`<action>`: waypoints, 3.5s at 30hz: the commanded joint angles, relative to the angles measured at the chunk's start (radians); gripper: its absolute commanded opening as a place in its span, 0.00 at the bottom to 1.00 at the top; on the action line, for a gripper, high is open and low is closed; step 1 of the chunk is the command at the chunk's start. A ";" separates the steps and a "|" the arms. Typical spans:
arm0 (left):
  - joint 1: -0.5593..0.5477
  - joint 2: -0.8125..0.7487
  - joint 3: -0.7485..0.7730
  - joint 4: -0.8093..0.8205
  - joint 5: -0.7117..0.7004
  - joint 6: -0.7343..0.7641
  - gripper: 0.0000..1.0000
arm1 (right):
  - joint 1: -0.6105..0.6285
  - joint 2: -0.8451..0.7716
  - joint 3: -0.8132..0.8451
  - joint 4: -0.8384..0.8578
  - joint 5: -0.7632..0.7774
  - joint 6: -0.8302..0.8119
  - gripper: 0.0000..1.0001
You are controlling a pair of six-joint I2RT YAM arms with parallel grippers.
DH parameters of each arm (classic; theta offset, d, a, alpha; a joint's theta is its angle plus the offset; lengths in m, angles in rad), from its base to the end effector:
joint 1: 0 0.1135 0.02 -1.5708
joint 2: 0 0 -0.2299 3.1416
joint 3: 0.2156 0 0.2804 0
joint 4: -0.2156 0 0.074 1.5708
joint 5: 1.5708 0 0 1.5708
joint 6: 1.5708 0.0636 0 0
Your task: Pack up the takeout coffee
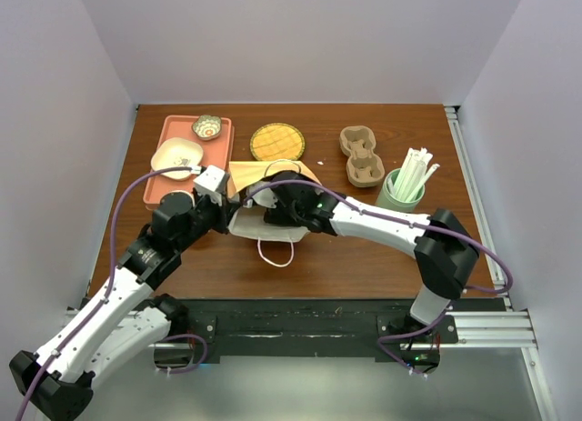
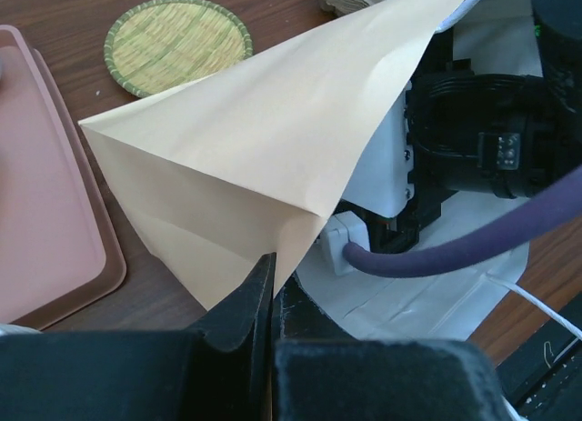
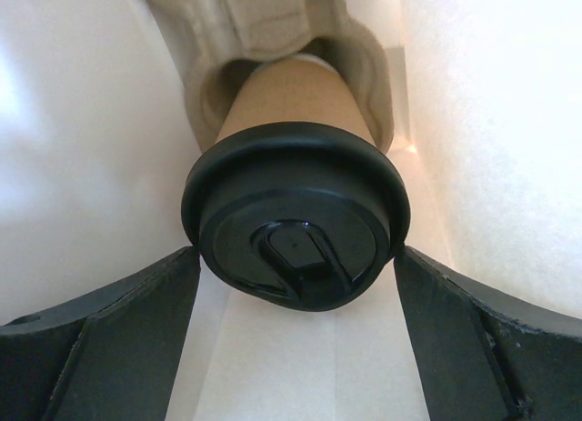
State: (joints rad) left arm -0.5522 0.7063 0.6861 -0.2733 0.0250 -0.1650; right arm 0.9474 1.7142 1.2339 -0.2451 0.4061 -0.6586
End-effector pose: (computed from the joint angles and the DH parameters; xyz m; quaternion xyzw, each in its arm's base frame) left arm 0.2136 -0.1335 0.2774 0.1618 0.7864 -0.2186 0.5546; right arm 0.2671 0.3284 0.1798 -0.5852 0.6799 -0.1242 0.4241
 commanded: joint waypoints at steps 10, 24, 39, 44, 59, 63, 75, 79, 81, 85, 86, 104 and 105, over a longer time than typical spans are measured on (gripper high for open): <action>-0.003 0.062 0.151 -0.055 0.000 -0.080 0.00 | -0.010 -0.134 0.006 -0.143 -0.113 0.048 0.91; -0.003 0.105 0.193 -0.106 -0.003 -0.084 0.00 | -0.010 -0.165 0.033 -0.253 -0.184 0.047 0.90; -0.002 0.139 0.230 -0.147 -0.022 -0.071 0.00 | -0.010 -0.146 0.082 -0.326 -0.234 0.036 0.98; -0.003 0.144 0.230 -0.150 -0.022 -0.071 0.00 | -0.009 -0.154 0.088 -0.336 -0.243 0.031 0.98; -0.003 0.145 0.224 -0.165 -0.045 -0.068 0.00 | -0.012 -0.171 0.121 -0.356 -0.253 0.050 0.97; -0.003 0.147 0.225 -0.164 -0.046 -0.068 0.00 | -0.013 -0.176 0.122 -0.362 -0.257 0.054 0.97; -0.002 0.151 0.236 -0.172 -0.056 -0.056 0.00 | -0.015 -0.159 0.137 -0.379 -0.236 0.056 0.99; -0.003 0.154 0.236 -0.176 -0.063 -0.053 0.00 | -0.021 -0.165 0.151 -0.382 -0.263 0.059 0.99; -0.002 0.154 0.236 -0.178 -0.065 -0.051 0.00 | -0.025 -0.163 0.162 -0.391 -0.276 0.060 0.99; -0.003 0.156 0.237 -0.176 -0.066 -0.051 0.00 | -0.027 -0.148 0.183 -0.416 -0.279 0.060 0.99; -0.003 0.157 0.237 -0.176 -0.068 -0.051 0.00 | -0.027 -0.146 0.185 -0.416 -0.277 0.062 0.99; -0.012 0.167 0.240 -0.179 -0.092 -0.036 0.00 | -0.032 -0.108 0.266 -0.422 -0.392 0.125 0.92; -0.011 0.167 0.239 -0.179 -0.096 -0.036 0.00 | -0.032 -0.097 0.269 -0.421 -0.401 0.137 0.91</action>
State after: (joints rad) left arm -0.5579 0.8726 0.8867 -0.4694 -0.0406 -0.2230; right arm 0.9215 1.5906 1.4425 -0.6724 0.0723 -0.5808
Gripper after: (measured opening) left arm 0.015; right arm 0.930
